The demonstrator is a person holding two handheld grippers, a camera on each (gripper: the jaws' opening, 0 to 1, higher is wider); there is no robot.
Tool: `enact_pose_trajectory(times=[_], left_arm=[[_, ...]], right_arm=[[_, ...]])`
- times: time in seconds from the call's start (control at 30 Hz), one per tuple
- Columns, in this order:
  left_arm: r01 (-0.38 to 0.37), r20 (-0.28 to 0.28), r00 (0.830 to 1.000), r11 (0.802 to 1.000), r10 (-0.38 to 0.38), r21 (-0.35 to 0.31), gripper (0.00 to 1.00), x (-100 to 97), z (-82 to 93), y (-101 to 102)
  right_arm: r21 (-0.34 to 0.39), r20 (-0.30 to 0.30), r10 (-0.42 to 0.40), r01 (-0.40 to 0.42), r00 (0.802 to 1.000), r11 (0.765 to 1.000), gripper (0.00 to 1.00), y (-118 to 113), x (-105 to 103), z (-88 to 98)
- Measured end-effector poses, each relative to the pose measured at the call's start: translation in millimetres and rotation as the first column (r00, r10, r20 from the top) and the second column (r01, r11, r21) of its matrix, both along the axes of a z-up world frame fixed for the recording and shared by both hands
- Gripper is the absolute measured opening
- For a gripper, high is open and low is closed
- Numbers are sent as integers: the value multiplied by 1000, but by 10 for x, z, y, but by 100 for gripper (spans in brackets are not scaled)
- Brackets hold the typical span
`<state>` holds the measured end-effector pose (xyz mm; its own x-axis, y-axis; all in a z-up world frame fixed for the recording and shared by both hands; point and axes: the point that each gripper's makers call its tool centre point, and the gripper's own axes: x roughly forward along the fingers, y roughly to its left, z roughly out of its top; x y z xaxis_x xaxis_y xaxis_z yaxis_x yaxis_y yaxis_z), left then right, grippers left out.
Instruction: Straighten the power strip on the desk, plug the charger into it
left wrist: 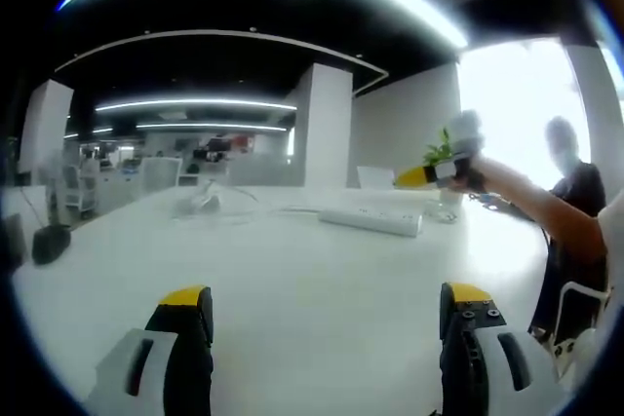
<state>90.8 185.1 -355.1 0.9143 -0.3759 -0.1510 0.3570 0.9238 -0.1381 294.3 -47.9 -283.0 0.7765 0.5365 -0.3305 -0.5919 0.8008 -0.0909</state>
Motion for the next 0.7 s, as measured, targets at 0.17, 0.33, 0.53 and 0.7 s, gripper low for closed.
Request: enact_pose_trajectory(times=[0.17,0.33,0.53,0.7], left_arm=[[2,-5,1000,1000,-2,3,99,-1,-11,0],[-1,-5,1000,1000,1,3,99,4,-8,8],[3,-5,1000,1000,-3,7,99,5,-6,-7],[4,-6,1000,1000,-4,5,99,5,-9,-24]], right_arm=[[-28,-13,-3,3,1000,1000,100,22,38,-33],[-39,-23,-2,1,1000,999,100,40,96,-53],[-63,-45,-1,-1,999,998,100,56,127,-84],[-83,-79,-7,1,997,997,100,49,141,-133]])
